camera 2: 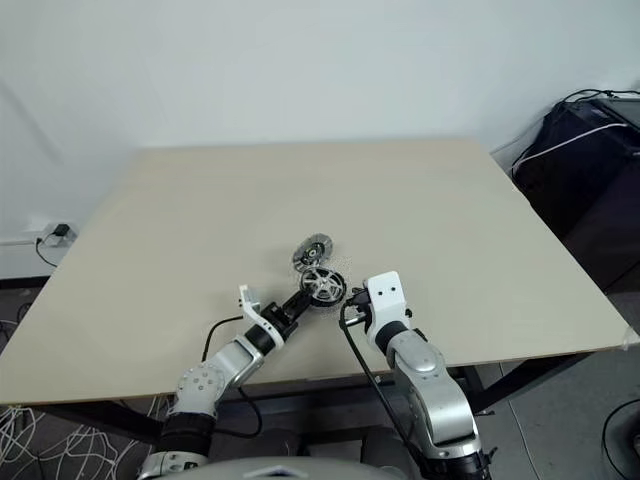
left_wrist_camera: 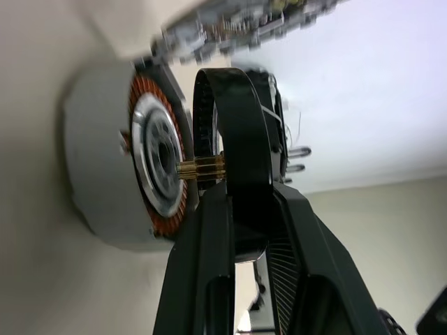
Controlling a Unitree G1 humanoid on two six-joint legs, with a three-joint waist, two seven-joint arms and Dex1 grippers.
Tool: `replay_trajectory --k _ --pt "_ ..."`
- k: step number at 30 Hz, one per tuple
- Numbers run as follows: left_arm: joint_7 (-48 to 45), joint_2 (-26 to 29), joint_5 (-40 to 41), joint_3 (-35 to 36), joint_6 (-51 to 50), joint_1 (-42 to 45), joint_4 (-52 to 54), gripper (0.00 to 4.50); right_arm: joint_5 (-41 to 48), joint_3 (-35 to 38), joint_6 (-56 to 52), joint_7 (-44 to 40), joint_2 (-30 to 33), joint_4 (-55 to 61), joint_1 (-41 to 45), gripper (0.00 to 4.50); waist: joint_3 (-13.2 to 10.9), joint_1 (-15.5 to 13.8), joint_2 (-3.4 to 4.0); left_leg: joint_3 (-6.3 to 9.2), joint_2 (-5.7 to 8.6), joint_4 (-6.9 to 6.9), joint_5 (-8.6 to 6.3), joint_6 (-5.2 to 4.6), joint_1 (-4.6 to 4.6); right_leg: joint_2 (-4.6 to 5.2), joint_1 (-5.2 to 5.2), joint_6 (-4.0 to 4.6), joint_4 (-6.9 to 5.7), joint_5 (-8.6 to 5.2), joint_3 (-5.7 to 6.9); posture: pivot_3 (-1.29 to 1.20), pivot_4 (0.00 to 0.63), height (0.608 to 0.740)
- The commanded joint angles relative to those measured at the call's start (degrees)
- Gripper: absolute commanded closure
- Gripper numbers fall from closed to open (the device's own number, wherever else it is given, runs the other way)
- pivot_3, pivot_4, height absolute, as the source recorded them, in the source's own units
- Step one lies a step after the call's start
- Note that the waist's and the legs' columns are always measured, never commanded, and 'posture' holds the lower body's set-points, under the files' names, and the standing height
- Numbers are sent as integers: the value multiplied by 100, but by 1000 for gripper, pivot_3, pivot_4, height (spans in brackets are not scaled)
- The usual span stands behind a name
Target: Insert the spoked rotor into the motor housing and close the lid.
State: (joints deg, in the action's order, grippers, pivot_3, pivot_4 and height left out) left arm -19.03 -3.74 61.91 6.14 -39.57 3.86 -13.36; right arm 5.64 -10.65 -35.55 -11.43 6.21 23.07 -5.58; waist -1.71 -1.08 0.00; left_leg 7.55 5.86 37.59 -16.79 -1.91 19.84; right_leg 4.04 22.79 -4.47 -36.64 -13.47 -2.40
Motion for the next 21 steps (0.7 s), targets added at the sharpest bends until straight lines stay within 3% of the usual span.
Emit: replay_trajectory --k 1,21 --pt "-112 -550 33 -19 1 211 57 4136 52 5 28 13 -35 217 98 4500 0 -2 0 0 0 0 0 0 0 0 0 0 0 0 0 0 0 740" --pt "-253 -726 -48 14 313 553 -380 4136 60 -12 4 8 -22 225 112 4500 0 -6 0 0 0 1 0 0 -1 0 -1 1 -1 1 0 0 0 740"
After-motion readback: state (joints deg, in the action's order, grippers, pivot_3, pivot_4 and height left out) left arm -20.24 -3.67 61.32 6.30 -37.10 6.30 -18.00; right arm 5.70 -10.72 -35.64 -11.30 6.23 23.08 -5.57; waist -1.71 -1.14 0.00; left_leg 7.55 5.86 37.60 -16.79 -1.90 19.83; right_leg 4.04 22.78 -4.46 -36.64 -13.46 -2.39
